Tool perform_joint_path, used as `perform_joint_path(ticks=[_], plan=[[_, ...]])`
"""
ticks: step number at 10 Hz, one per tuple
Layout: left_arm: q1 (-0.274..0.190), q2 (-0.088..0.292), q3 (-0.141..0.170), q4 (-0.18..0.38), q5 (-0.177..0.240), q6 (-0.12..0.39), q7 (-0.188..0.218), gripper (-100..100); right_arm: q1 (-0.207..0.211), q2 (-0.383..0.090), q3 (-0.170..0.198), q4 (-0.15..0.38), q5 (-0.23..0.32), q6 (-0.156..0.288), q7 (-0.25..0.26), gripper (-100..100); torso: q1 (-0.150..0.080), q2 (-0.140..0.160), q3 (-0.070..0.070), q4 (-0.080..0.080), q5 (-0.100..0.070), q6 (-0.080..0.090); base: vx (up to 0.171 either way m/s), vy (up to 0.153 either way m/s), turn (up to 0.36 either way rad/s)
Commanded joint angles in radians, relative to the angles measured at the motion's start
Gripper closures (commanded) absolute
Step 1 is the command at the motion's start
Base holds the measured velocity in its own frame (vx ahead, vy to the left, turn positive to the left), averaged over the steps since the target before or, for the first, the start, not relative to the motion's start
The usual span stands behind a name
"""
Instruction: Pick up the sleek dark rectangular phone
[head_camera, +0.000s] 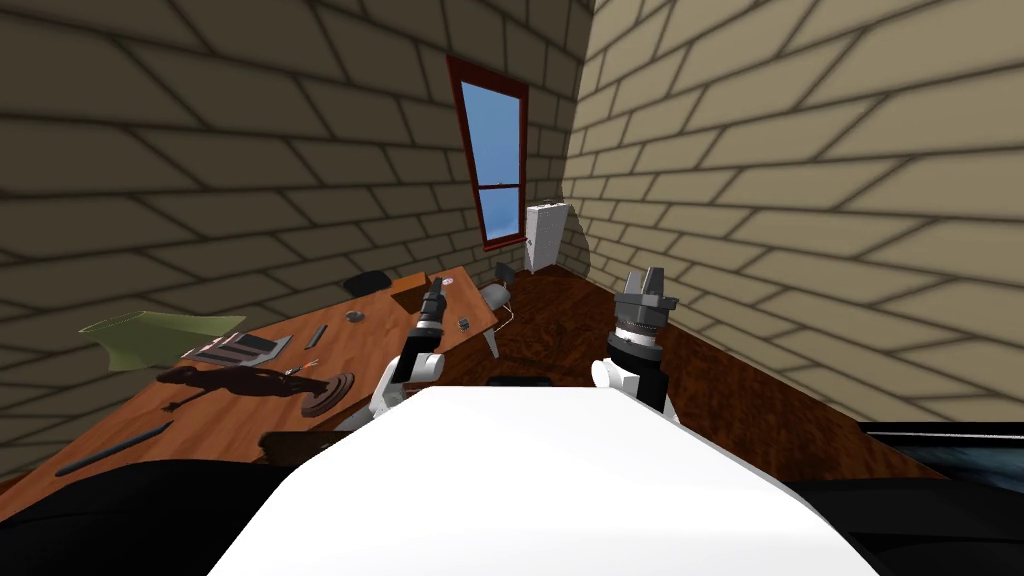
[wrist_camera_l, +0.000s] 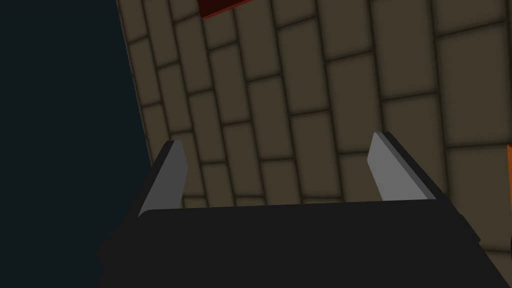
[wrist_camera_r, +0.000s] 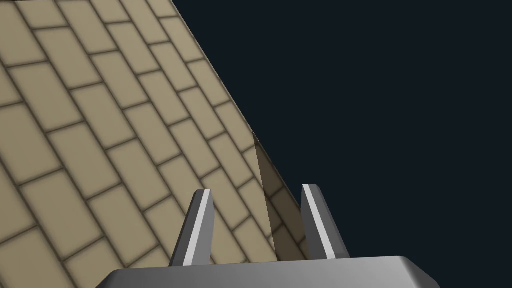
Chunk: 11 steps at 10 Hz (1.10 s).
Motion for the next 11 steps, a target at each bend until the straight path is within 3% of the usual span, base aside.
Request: perform_joint_path(ticks=[1,2,3,5,8,11], plan=[[-0.016,0.002,-0.008,0.013,0.001,0.036,-0.014,-100,0.0,0.0,0.0,0.0,0.0,0.0,0.0,0,0.0,0.0,0.0,0.0,0.0,0.0,-0.029,-0.088,-0.004],[-0.045,0.019,-0.006,0.033,0.013,0.073,-0.025,-100,0.0,0.0,0.0,0.0,0.0,0.0,0.0,0,0.003,-0.001,0.0,0.0,0.001,0.0,-0.033,-0.077,-0.012],[-0.045,0.019,-0.006,0.033,0.013,0.079,-0.025,-100,0.0,0.0,0.0,0.0,0.0,0.0,0.0,0,0.005,-0.001,0.0,0.0,0.001,0.0,-0.021,-0.064,-0.005],[-0.106,0.051,-0.005,0.077,0.038,0.152,-0.05,-100,0.0,0.0,0.0,0.0,0.0,0.0,0.0,0,0.005,-0.002,-0.001,0.0,0.001,0.0,-0.013,-0.106,-0.017],[-0.138,0.066,-0.004,0.102,0.051,0.221,-0.063,-100,0.0,0.0,0.0,0.0,0.0,0.0,0.0,0,0.003,-0.001,-0.001,0.0,0.001,0.0,-0.031,-0.098,-0.009],[-0.203,0.094,-0.004,0.155,0.077,0.302,-0.091,-100,0.0,0.0,0.0,0.0,0.0,0.0,0.0,0,0.006,-0.002,-0.001,0.0,0.001,0.0,-0.021,-0.066,-0.015]])
